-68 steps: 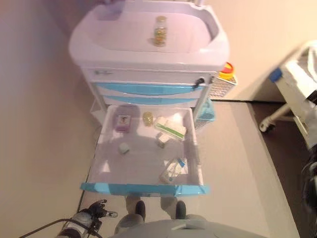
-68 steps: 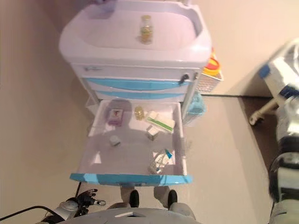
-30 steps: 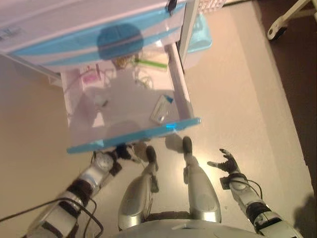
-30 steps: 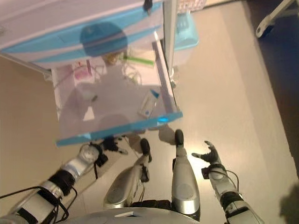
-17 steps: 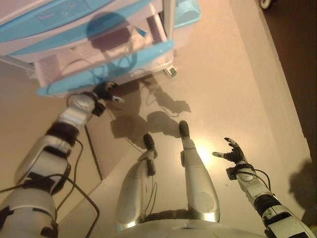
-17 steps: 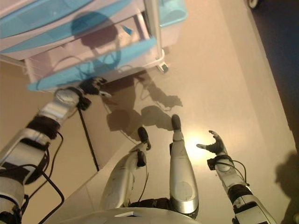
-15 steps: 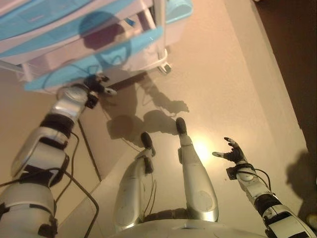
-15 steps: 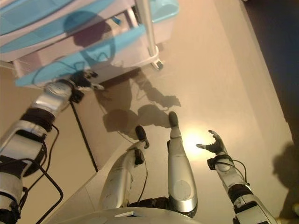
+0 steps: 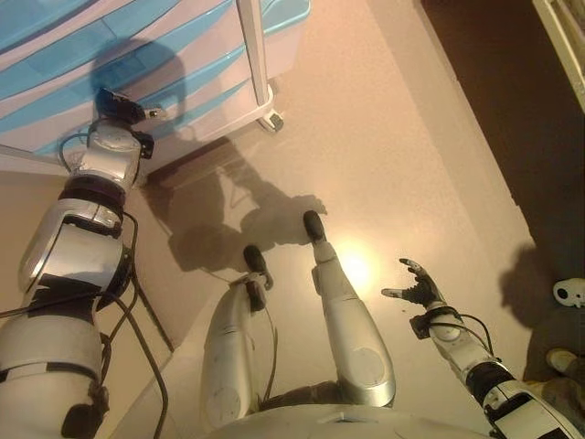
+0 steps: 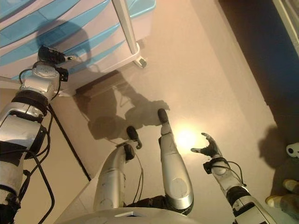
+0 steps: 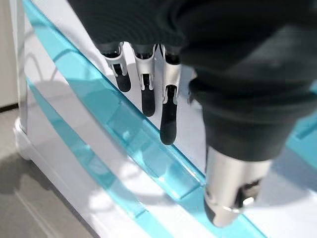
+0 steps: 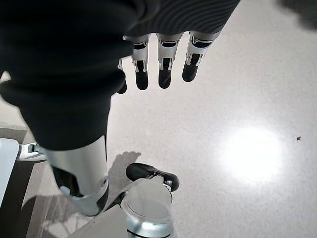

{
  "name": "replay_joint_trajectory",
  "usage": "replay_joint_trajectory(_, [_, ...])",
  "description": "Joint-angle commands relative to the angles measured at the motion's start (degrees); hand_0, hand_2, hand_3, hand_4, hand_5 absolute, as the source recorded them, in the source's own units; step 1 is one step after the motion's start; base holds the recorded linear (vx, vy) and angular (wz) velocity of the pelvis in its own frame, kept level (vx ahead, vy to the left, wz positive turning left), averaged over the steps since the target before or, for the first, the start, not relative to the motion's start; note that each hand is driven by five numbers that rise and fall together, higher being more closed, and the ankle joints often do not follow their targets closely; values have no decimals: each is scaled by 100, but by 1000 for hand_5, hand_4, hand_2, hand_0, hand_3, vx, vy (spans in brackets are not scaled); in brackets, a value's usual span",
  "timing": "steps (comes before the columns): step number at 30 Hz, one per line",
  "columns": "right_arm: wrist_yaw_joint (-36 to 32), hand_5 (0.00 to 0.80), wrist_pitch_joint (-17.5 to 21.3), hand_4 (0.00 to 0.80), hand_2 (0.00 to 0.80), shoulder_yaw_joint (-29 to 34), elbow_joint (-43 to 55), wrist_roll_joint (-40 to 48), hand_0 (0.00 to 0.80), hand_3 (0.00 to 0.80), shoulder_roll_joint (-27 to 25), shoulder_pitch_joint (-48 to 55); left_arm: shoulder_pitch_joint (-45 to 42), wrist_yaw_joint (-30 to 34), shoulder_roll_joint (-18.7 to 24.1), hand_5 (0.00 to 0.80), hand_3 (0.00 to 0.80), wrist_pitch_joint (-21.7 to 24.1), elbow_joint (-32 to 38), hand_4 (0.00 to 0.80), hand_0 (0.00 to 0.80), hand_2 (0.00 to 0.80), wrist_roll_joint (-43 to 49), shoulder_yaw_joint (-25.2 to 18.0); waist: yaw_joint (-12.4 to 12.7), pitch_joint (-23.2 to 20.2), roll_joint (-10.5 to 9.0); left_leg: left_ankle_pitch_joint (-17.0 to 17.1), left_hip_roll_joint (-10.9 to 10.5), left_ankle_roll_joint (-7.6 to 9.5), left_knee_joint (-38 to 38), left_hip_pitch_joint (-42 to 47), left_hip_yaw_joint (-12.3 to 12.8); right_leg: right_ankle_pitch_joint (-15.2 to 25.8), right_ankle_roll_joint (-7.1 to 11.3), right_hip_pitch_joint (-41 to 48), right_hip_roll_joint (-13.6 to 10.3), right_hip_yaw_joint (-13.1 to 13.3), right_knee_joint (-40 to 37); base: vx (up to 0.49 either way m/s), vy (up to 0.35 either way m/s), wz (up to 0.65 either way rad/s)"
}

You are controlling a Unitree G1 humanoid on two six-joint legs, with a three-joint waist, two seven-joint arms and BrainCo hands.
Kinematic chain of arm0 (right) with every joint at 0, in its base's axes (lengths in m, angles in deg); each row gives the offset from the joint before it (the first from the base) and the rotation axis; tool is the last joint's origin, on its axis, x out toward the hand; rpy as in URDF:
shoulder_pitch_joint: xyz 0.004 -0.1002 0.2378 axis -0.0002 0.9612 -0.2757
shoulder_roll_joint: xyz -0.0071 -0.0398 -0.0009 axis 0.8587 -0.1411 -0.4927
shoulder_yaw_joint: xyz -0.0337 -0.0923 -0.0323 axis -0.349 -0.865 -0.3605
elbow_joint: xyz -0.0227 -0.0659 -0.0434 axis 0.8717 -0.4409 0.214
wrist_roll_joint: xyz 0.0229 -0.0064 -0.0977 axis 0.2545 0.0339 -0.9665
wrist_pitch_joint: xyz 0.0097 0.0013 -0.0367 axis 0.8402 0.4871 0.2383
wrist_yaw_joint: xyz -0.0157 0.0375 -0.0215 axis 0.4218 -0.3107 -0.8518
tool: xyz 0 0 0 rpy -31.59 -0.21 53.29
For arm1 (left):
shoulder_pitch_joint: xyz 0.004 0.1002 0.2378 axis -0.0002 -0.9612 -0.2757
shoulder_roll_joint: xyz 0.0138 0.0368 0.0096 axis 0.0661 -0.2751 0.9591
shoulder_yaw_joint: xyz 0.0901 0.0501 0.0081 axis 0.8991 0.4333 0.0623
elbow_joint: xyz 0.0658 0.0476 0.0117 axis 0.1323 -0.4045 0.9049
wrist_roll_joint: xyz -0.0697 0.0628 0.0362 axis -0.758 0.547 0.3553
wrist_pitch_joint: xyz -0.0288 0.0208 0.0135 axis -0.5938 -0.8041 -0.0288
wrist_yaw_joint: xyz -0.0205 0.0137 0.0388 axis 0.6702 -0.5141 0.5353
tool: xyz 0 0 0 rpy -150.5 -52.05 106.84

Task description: Open the drawer and pick up the medicine

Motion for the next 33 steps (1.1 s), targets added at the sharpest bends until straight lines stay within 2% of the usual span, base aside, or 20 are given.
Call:
replay_joint_trajectory(1, [18, 0, 87, 0, 0, -43, 63, -145, 0, 0, 16, 155, 390, 151, 870, 0, 0, 757, 538, 0, 0, 0, -24, -322, 106, -174, 80, -247, -374, 105, -1201, 1052, 129, -545, -67, 306, 229, -107, 322, -96, -129, 9])
replay_joint_trajectory(4, [-87, 0, 147, 0, 0, 64, 8, -188, 0, 0, 87, 191, -232, 517, 789, 0, 0, 974, 1076, 0, 0, 0, -462, -514, 256, -185, 144, -181, -397, 78, -1398, 1349, 20, -609, -76, 642, 160, -246, 259, 6, -95, 9])
replay_joint_trajectory(8, [-209, 0, 103, 0, 0, 193, -16, -222, 0, 0, 216, 332, -1420, 999, 503, 0, 0, 1341, 1785, 0, 0, 0, -1297, -1042, 480, -394, 236, -35, -460, 6, -1760, 1732, -193, -729, -116, 1115, 64, -503, 117, 43, -119, 13])
replay_joint_trajectory(12, [-331, 0, 103, 0, 0, 377, -200, -308, 0, 0, 397, 517, -2878, 1591, -139, 0, 0, 1728, 2354, 0, 0, 0, -1810, -1649, 783, -749, 318, 206, -485, -121, -2318, 2207, -553, -860, -165, 1742, 28, -880, -162, 52, -176, 31])
replay_joint_trajectory(14, [-396, 0, 113, 0, 0, 463, -282, -352, 0, 0, 436, 587, -3353, 1740, -383, 0, 0, 1776, 2473, 0, 0, 0, -1987, -1847, 894, -904, 354, 307, -462, -177, -2519, 2344, -686, -870, -200, 1948, 47, -1009, -309, 37, -157, 45])
replay_joint_trajectory(16, [-441, 0, 88, 0, 0, 569, -432, -408, 0, 0, 510, 681, -4025, 1906, -799, 0, 0, 1853, 2559, 0, 0, 0, -2056, -2046, 1039, -1123, 389, 398, -435, -249, -2723, 2537, -898, -910, -237, 2229, 66, -1193, -480, 35, -165, 43])
replay_joint_trajectory(20, [-540, 0, 11, 0, 0, 703, -729, -486, 0, 0, 623, 786, -4886, 2045, -1442, 0, 0, 1797, 2297, 0, 0, 0, -1659, -2093, 1226, -1496, 414, 516, -389, -339, -2927, 2760, -1118, -941, -296, 2579, 110, -1429, -679, 21, -106, 41])
replay_joint_trajectory(24, [-686, 0, -79, 0, 0, 866, -982, -483, 0, 0, 689, 845, -5544, 2408, -1878, 0, 0, 1571, 1659, 0, 0, 0, -863, -2001, 1375, -1856, 416, 605, -326, -435, -3115, 2977, -1161, -942, -316, 2915, 147, -1618, -908, 40, -57, 26])
replay_joint_trajectory(26, [-830, 0, -111, 0, 0, 980, -1078, -466, 0, 0, 696, 876, -5804, 2586, -1990, 0, 0, 1426, 1339, 0, 0, 0, -547, -1949, 1435, -1993, 415, 636, -304, -468, -3182, 3056, -1157, -931, -321, 3046, 156, -1705, -1012, 11, -26, 16])
replay_joint_trajectory(29, [-1261, 0, -223, 0, 0, 1154, -1272, -260, 0, 0, 726, 888, -6141, 2832, -2130, 0, 0, 1563, 832, 0, 0, 0, 1, -1875, 1491, -2153, 392, 646, -291, -500, -3263, 3179, -1142, -913, -317, 3218, 178, -1772, -1177, -4, -11, 5])
replay_joint_trajectory(33, [-2064, 0, -445, 0, 0, 1383, -1702, 98, 0, 0, 827, 891, -6399, 2751, -2184, 0, 0, 1662, 300, 0, 0, 0, 140, -1977, 1544, -2313, 349, 640, -318, -505, -3373, 3339, -1123, -849, -287, 3421, 181, -1811, -1430, -5, -8, 7])
